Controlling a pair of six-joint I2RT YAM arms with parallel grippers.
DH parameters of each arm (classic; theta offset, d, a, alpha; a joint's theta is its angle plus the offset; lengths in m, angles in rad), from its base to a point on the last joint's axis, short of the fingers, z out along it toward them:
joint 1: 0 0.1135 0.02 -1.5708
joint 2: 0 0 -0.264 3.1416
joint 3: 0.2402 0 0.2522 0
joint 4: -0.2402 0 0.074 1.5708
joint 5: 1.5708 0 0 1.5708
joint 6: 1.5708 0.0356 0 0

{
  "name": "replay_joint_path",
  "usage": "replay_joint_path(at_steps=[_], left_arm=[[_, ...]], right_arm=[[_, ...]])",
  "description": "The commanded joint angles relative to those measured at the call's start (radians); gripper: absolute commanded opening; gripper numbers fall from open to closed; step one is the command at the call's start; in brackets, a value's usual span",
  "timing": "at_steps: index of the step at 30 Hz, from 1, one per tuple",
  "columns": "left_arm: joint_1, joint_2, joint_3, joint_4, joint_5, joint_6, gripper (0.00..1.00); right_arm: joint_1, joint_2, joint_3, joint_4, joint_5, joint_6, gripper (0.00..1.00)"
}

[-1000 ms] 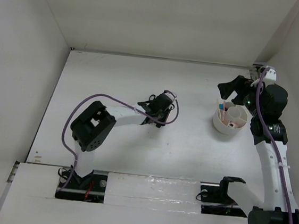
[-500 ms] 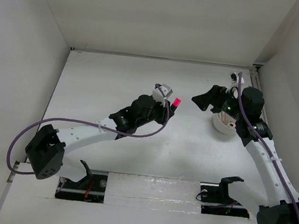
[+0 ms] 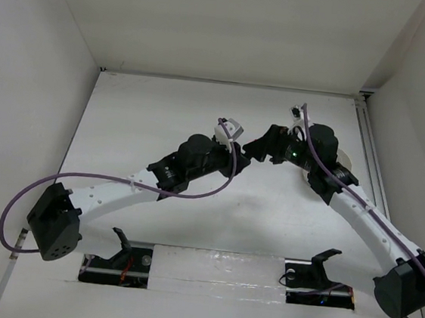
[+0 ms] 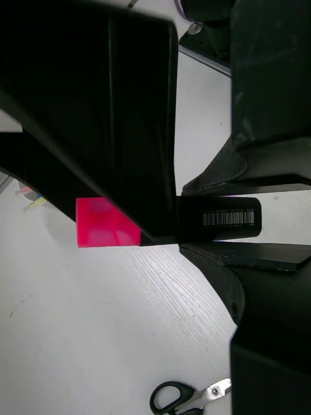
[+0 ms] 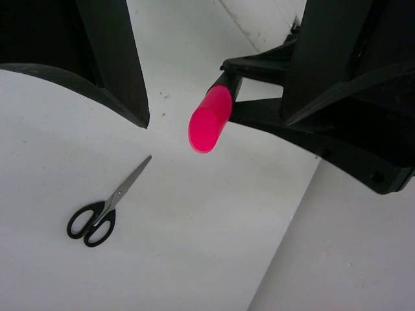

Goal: Sort the stationery into containers
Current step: Place the stationery in the storage box.

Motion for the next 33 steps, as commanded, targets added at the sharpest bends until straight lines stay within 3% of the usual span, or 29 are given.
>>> replay_joint_path(at_steps=[1,4,5,8,9,10,11,12,13,15,20,23,27,33], left_arm=[[0.003,-0.052,-0.008,0.054,0.038,0.010,0.00],[0.003,-0.052,-0.018,0.054,0.047,0.010,0.00],[0.003,-0.052,-0.018,0.054,0.047,0.010,0.00],[0.003,-0.052,-0.018,0.054,0.047,0.010,0.00],[0.003,-0.052,-0.018,0.054,0.047,0.010,0.00],[0.003,-0.052,-0.018,0.054,0.047,0.010,0.05],[0.003,-0.040,-0.006,0.035,0.033,0.010,0.35],[0.003,-0.025,0.005,0.006,0.009,0.010,0.81],[0.003,-0.015,0.016,-0.011,-0.011,-0.002,1.00],[0.003,-0.005,0.034,-0.038,-0.037,-0.014,1.00],[0.003,-0.060,0.034,-0.092,-0.037,-0.063,1.00],[0.003,-0.106,0.034,-0.184,-0.123,-0.125,1.00],[0.003,-0.132,0.071,-0.330,-0.229,-0.191,1.00],[0.003,-0.176,0.022,-0.330,-0.229,-0.211,1.00]], right_arm=[[0.031,0.029,0.035,0.096,0.074,0.037,0.86],[0.043,0.065,0.044,0.107,0.098,0.047,0.68],[0.054,0.077,0.054,0.107,0.098,0.048,0.51],[0.066,0.088,0.054,0.116,0.098,0.048,0.26],[0.075,0.088,0.054,0.127,0.108,0.048,0.00],[0.075,0.088,0.063,0.127,0.108,0.057,0.00],[0.075,0.088,0.063,0.127,0.108,0.057,0.00],[0.075,0.088,0.063,0.127,0.118,0.048,0.00],[0.060,0.088,0.063,0.127,0.127,0.048,0.00],[0.023,0.079,0.063,0.127,0.151,0.022,0.00],[-0.230,0.106,0.129,0.083,0.127,-0.050,0.00],[-0.340,0.144,0.187,0.017,0.198,-0.129,0.00],[-0.420,0.198,0.300,-0.068,0.351,-0.244,0.00],[-0.487,0.273,0.325,-0.092,0.467,-0.324,0.00]])
